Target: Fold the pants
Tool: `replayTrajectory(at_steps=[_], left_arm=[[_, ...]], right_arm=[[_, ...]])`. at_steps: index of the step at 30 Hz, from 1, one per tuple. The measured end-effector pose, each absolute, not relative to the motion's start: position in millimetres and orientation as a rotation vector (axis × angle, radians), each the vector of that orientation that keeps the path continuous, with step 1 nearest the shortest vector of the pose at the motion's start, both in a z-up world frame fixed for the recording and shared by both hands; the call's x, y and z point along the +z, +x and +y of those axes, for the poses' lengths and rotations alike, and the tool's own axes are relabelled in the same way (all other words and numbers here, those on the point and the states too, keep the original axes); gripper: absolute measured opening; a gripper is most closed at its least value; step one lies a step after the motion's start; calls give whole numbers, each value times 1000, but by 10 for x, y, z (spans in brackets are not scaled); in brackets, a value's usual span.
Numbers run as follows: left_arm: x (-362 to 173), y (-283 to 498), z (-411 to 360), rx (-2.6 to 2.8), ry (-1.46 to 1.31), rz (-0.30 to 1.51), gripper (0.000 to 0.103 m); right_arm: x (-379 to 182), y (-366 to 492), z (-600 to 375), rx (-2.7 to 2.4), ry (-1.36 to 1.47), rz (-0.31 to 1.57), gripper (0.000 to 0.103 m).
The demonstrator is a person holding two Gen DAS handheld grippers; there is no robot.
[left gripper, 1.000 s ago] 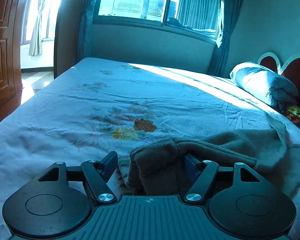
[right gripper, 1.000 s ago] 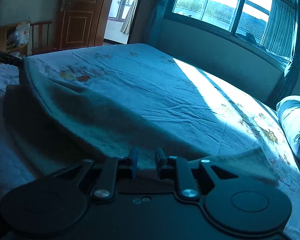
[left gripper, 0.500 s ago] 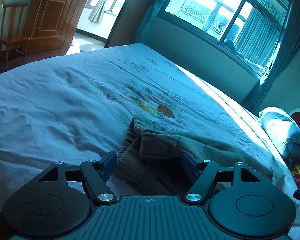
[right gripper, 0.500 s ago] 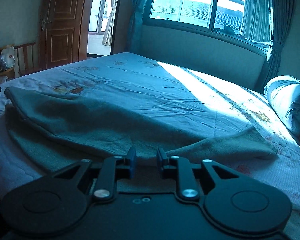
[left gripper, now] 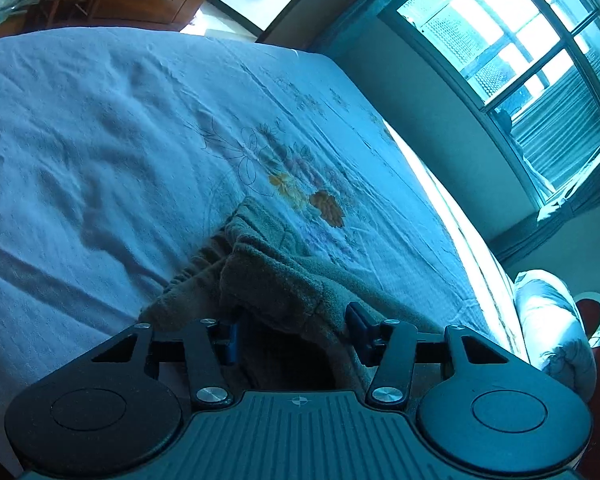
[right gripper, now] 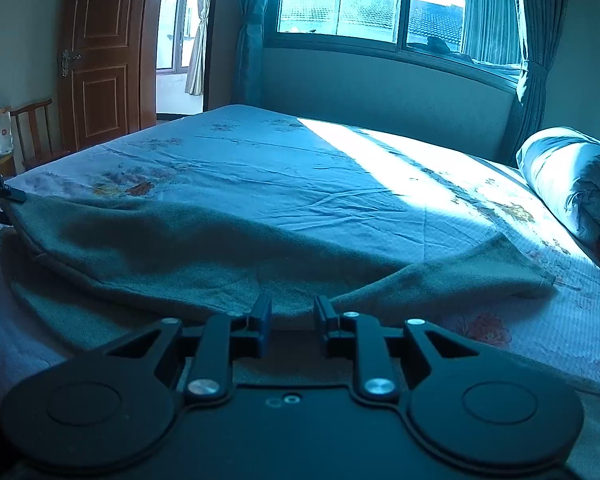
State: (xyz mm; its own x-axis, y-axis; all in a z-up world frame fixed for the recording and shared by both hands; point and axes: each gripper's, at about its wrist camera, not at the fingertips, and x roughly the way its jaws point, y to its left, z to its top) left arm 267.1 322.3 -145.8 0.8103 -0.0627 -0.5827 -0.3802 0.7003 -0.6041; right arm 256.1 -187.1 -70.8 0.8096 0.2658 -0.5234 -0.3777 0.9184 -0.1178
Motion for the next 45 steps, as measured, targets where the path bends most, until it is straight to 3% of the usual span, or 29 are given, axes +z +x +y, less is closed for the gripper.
replayTrajectory(at_steps=[1,6,14,23,24,26,27,31,37,39,43,45], left_arm=[[-1474,2683,3219,177,-779,608,25],[-1383,2664,3082,146,-601,531,24],[-1458,2625,3238,71,-600,522,24],[-1522,2612,3267,34,-563,535,25],[-1531,2605,3263,32,-561,535,25],[-1559,2591,3264,29,-561,532,25],[-1576,2586,3266,28,-563,532,26],[-1479,2772,3313,-11,-575,538,25],[-608,3085,3519,-314,-608,390,25],[-686,2898,3579,-319,-511,415,25],[-1580,2659,3767,-174,-529,699,24],[-1732,2504,3723,-151,-527,668,24]], right_arm=[[-716,2571,-1860,345,-223,528,15],[-767,2721,-1824,309,-170,570,16],[-1002,3161,-1955,203,80,696,21],[-1208,3575,-1941,47,243,811,37],[-1231,3588,-1945,49,253,813,30],[-1282,3606,-1984,70,284,830,3],[-1277,3587,-1993,78,283,819,0],[-1034,3453,-2053,134,270,702,0],[-173,2893,-2278,265,220,394,0],[-337,2643,-2350,297,203,419,0],[-1249,2537,-2110,310,102,706,0],[-1369,2516,-2033,283,100,700,0]])
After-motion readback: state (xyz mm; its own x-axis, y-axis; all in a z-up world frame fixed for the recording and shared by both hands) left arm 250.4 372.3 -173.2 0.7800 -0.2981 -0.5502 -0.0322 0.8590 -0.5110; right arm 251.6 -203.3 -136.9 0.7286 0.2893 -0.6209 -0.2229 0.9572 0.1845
